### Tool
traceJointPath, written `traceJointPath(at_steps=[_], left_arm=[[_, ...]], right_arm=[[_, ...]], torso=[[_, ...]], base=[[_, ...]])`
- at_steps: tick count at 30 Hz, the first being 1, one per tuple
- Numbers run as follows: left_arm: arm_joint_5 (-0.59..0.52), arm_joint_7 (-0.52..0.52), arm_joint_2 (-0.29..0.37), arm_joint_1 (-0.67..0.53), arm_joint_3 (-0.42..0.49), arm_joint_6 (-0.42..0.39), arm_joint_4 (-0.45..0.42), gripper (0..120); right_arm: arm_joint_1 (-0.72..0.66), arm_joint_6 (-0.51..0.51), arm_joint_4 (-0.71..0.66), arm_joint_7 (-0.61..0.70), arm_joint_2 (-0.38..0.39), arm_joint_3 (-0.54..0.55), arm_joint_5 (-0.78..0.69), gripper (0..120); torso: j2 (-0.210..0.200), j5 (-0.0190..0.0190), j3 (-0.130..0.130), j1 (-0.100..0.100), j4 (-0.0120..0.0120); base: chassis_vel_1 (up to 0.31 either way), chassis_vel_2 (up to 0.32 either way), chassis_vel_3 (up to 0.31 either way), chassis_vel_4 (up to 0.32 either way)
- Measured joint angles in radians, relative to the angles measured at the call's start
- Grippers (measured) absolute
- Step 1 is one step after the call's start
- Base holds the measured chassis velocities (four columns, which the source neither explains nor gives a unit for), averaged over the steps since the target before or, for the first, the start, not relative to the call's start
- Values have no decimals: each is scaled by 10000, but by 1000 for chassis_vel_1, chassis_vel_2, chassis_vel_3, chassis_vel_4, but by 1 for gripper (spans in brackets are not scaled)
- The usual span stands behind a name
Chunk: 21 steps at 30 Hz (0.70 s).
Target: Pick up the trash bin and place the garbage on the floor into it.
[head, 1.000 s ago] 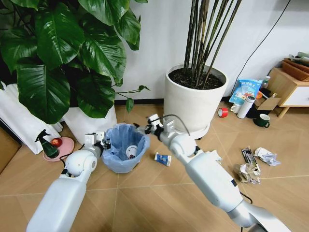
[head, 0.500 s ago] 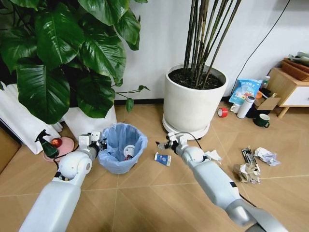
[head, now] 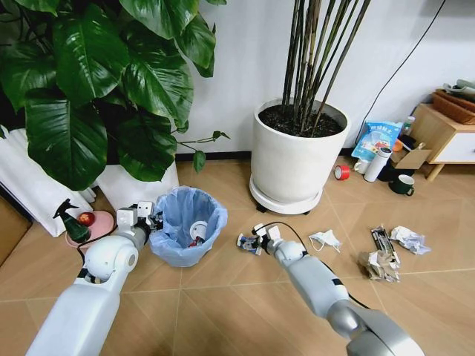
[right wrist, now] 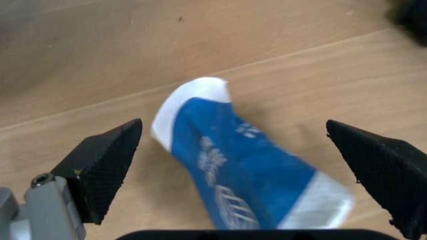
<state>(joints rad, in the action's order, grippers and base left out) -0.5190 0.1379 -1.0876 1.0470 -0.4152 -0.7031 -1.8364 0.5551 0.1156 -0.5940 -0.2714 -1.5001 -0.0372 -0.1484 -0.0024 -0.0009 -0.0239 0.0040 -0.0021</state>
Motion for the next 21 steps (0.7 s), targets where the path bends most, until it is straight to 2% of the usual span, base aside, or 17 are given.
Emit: traceJointPath(at_steps=[5,16,19,21], left_arm=[[-21,1,38,90,-36,-2,-152,0],[-85,-3,112,135,-61,-4,-302,0],[-96,-4,130,150,-74,-5,-312,0],[-98,-7,131,153,-75,-5,-313,0]], right_arm=[[-198,-43,551,78,-346,-300,276,100],[-267,58,1024,181,-540,-902,979,100],[-207,57,1027,176,-539,-982,1050,97],[-160,58,1019,174,-539,-1030,1068,90]], torso=[[0,0,0,0,0],[0,1,0,0,-1],[0,-1,1,0,-1],[0,-1,1,0,-1]], base=[[0,0,0,0],[0,0,0,0],[0,0,0,0],[0,0,0,0]])
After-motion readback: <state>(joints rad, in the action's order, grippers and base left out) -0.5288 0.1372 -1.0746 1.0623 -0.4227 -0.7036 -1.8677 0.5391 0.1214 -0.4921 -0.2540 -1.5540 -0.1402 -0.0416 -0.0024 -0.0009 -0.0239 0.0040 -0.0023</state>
